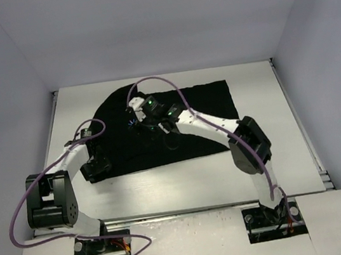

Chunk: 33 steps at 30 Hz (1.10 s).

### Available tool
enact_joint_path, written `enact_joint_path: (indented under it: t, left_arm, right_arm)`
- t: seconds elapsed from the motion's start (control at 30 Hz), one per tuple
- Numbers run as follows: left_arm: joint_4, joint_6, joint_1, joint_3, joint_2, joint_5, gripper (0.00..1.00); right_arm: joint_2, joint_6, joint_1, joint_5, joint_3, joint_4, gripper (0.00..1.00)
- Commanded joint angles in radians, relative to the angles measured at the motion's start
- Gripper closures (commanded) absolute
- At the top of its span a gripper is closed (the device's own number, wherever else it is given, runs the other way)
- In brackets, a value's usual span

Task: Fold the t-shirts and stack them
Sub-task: Fold the flattened tshirt in 1/3 of the way

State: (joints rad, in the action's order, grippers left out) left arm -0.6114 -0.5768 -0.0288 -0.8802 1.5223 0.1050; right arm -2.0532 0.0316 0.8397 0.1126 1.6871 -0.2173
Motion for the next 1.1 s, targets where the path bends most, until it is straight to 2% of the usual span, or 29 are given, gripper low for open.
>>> enact_joint_path:
  t: [0.0, 0.03, 0.07, 0.4, 0.5, 0.77, 1.07]
  left_arm:
    - [0.053, -0.059, 0.013, 0.008, -0.028, -0.017, 0.45]
    - [0.054, -0.061, 0.015, 0.014, -0.025, -0.019, 0.45]
    - [0.055, -0.061, 0.018, 0.02, -0.023, -0.02, 0.45]
    - [0.068, -0.072, 0.023, 0.047, -0.01, -0.06, 0.45]
    - [0.073, -0.074, 0.053, 0.049, -0.002, -0.073, 0.45]
    - [0.076, -0.075, 0.058, 0.052, 0.004, -0.082, 0.45]
    - [0.078, -0.075, 0.066, 0.065, 0.008, -0.087, 0.45]
  right_arm:
    - [-0.066, 0.084, 0.038, 0.044, 0.126, 0.103, 0.09]
    - [-0.09, 0.085, 0.045, 0.049, 0.141, 0.116, 0.01]
    - [-0.11, 0.09, 0.053, 0.051, 0.152, 0.129, 0.0]
    - [-0.232, 0.136, 0.129, -0.01, 0.216, 0.178, 0.0]
    - [-0.258, 0.148, 0.14, -0.039, 0.235, 0.182, 0.0]
    - [-0.297, 0.157, 0.163, -0.039, 0.252, 0.187, 0.0]
    - [-0.332, 0.171, 0.13, -0.218, 0.246, 0.206, 0.0]
